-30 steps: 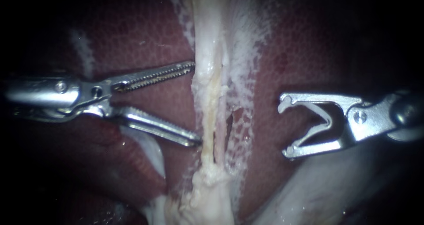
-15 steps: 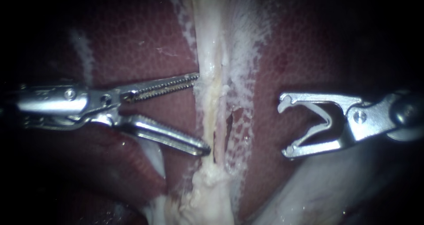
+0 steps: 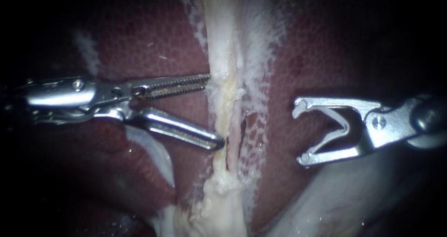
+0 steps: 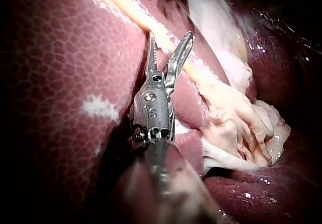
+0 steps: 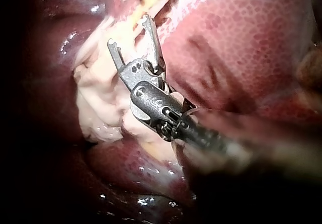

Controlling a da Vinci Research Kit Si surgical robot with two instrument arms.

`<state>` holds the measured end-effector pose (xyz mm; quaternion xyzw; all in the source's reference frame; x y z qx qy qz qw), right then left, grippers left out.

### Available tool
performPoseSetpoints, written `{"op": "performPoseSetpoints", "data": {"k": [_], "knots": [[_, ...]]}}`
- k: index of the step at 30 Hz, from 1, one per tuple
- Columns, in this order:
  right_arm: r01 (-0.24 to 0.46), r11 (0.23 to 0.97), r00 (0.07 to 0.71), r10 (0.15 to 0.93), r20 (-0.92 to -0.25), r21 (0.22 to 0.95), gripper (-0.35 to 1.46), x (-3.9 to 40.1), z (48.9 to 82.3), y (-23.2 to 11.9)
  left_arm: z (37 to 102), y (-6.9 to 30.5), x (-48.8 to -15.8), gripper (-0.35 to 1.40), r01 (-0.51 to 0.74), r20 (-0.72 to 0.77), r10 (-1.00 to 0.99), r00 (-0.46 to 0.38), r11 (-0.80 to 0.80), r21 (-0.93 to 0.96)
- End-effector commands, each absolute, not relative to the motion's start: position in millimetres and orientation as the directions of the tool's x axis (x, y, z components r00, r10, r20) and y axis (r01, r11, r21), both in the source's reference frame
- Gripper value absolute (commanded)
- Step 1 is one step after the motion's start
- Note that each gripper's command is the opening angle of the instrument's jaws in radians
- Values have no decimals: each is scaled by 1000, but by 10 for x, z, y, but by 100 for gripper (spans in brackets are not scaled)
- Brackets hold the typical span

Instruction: Grabbing gallbladder

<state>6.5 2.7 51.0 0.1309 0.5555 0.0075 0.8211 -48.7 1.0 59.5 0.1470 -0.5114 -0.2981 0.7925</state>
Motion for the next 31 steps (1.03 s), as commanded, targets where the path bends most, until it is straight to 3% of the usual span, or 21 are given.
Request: {"op": "performPoseSetpoints", "data": {"k": [1,6,31], "knots": [[133,966,383,158,-910,223,59,65,510,27,594,10,-486,19,329,714,-631,302,772,544],[133,966,383,158,-910,223,59,65,510,27,592,9,-481,-35,359,681,-669,299,740,569],[134,966,383,158,-910,223,59,65,510,27,589,10,-474,-35,400,638,-699,322,711,578]]}}
